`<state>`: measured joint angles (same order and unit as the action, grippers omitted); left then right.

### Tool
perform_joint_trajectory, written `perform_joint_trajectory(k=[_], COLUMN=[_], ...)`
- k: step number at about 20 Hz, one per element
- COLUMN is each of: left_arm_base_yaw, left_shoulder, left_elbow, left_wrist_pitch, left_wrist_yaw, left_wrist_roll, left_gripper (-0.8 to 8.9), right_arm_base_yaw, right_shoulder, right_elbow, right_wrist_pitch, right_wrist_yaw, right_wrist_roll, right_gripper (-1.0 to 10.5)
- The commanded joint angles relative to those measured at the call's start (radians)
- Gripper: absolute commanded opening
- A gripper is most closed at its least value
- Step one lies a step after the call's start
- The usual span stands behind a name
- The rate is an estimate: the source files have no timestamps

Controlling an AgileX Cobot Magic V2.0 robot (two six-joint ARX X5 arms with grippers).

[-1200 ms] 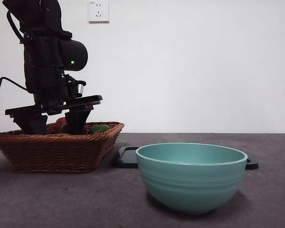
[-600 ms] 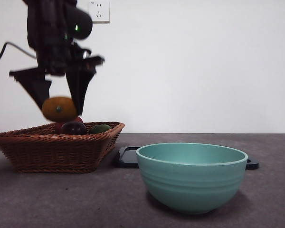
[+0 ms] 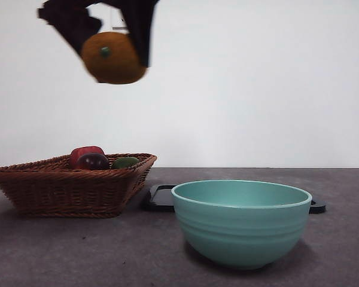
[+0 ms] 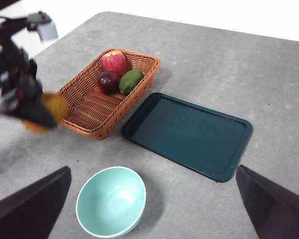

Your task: Pick up the wifruite, put it on the bowl, pick up the plate, put it on desk

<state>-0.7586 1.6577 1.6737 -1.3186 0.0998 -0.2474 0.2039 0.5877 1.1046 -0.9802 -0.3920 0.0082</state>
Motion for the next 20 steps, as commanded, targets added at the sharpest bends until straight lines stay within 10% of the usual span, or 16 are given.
perform_joint_trajectory(k=[1,20], left_arm_base_yaw=[-0.079,-0.292], left_shoulder=[0.019,0.411], left_elbow=[0.021,0.021], left_wrist_pitch=[0.053,0.28], left_wrist_yaw=[-0.003,-0.108], left_wrist_roll=[-0.037,-0.007], left_gripper=[1.82,1.83], right_arm_base_yaw=[0.004,0.004], right_shoulder=[0.005,0.005], right_elbow=[0.019,0.019], right_wrist_pitch=[0.006,0.006], right_wrist_yaw=[-0.001,-0.001], right_wrist_roll=[0.014,0.029], right_gripper=[6.5,6.5])
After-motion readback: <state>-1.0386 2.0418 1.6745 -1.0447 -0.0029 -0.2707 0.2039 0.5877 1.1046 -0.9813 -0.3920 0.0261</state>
